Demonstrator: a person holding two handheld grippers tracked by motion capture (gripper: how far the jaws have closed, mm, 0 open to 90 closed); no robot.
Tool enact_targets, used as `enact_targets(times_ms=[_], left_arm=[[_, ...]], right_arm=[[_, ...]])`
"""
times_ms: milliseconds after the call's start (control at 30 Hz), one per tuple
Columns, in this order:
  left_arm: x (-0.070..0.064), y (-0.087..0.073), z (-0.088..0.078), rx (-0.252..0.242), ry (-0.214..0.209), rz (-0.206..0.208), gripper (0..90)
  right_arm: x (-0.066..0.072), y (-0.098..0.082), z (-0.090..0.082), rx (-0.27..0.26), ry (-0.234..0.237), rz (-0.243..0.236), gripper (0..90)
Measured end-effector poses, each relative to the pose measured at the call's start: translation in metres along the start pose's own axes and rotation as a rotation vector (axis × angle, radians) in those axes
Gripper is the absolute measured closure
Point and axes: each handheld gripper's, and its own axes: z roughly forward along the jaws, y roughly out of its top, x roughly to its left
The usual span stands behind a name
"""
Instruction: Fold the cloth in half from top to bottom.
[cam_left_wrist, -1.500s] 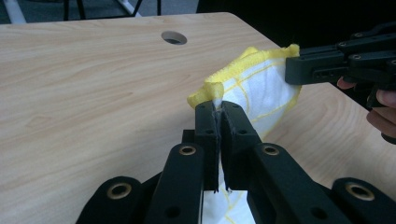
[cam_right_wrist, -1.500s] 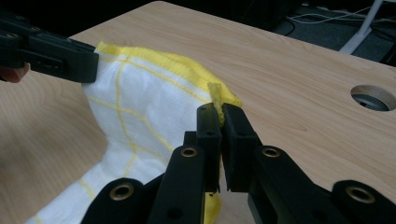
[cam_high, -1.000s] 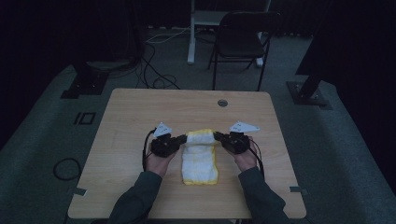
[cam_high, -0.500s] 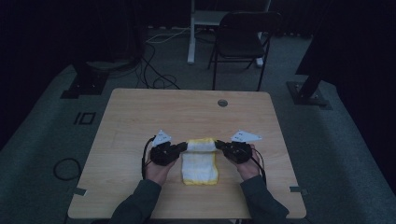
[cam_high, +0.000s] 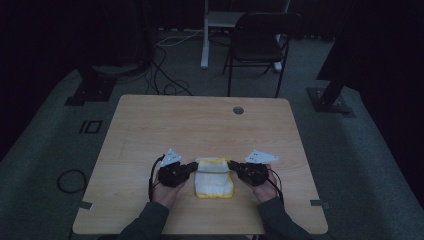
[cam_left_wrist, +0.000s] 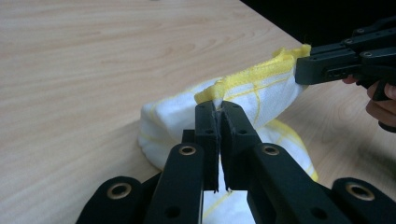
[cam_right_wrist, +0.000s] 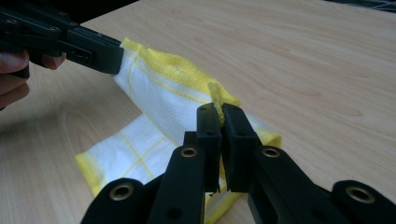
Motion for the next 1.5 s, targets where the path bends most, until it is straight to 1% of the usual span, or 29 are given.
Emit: enact_targets(times_ms=[67, 167, 300, 333, 367, 500, 667, 767, 833, 933, 1033, 1233, 1267, 1300, 1400, 1500], left_arm=[[0.0, -0.005, 0.0, 0.007, -0.004, -0.008, 86.7], [-0.002, -0.013, 0.001, 0.016, -0.004, -0.021, 86.7], [-0.003, -0.021, 0.0, 0.023, -0.006, -0.037, 86.5], [-0.003, -0.021, 0.0, 0.023, -0.006, -0.037, 86.5], [-0.004, -0.024, 0.0, 0.026, -0.007, -0.046, 86.5], [-0.008, -0.034, 0.0, 0.043, -0.012, -0.048, 84.5], [-0.007, -0.043, -0.001, 0.064, -0.016, -0.057, 82.9], [-0.007, -0.045, -0.003, 0.063, -0.014, -0.063, 82.5], [-0.007, -0.046, -0.005, 0.06, -0.013, -0.059, 82.1], [-0.007, -0.047, -0.008, 0.056, -0.01, -0.062, 81.9], [-0.007, -0.049, -0.01, 0.053, -0.004, -0.063, 81.7], [-0.004, -0.052, -0.014, 0.055, 0.013, -0.066, 81.4], [-0.004, -0.053, -0.014, 0.055, 0.014, -0.068, 81.4], [-0.003, -0.053, -0.014, 0.054, 0.015, -0.068, 81.4], [-0.002, -0.055, -0.014, 0.055, 0.019, -0.067, 81.3], [-0.002, -0.055, -0.012, 0.059, 0.026, -0.062, 81.3]], right_arm=[[0.002, -0.003, 0.001, 0.006, 0.008, 0.004, 87.1], [0.004, -0.012, 0.001, 0.01, 0.014, 0.023, 87.1], [0.008, -0.022, 0.004, 0.033, 0.021, 0.036, 87.1], [0.008, -0.022, 0.004, 0.033, 0.021, 0.036, 87.1], [0.009, -0.023, 0.004, 0.036, 0.024, 0.034, 87.1], [0.01, -0.027, 0.004, 0.053, 0.031, 0.039, 86.8], [0.01, -0.033, 0.004, 0.071, 0.036, 0.049, 85.2], [0.011, -0.034, 0.003, 0.076, 0.044, 0.048, 82.3], [0.011, -0.034, 0.002, 0.075, 0.05, 0.048, 80.3], [0.01, -0.034, 0.0, 0.069, 0.053, 0.049, 73.1], [0.007, -0.034, -0.003, 0.055, 0.06, 0.069, 69.1], [0.001, -0.034, -0.01, 0.024, 0.051, 0.09, 66.2], [-0.002, -0.033, -0.013, 0.007, 0.046, 0.108, 65.9], [-0.003, -0.034, -0.014, 0.003, 0.042, 0.112, 65.8], [-0.009, -0.035, -0.016, -0.006, 0.021, 0.13, 65.8], [-0.014, -0.037, -0.018, -0.004, -0.015, 0.133, 65.6]])
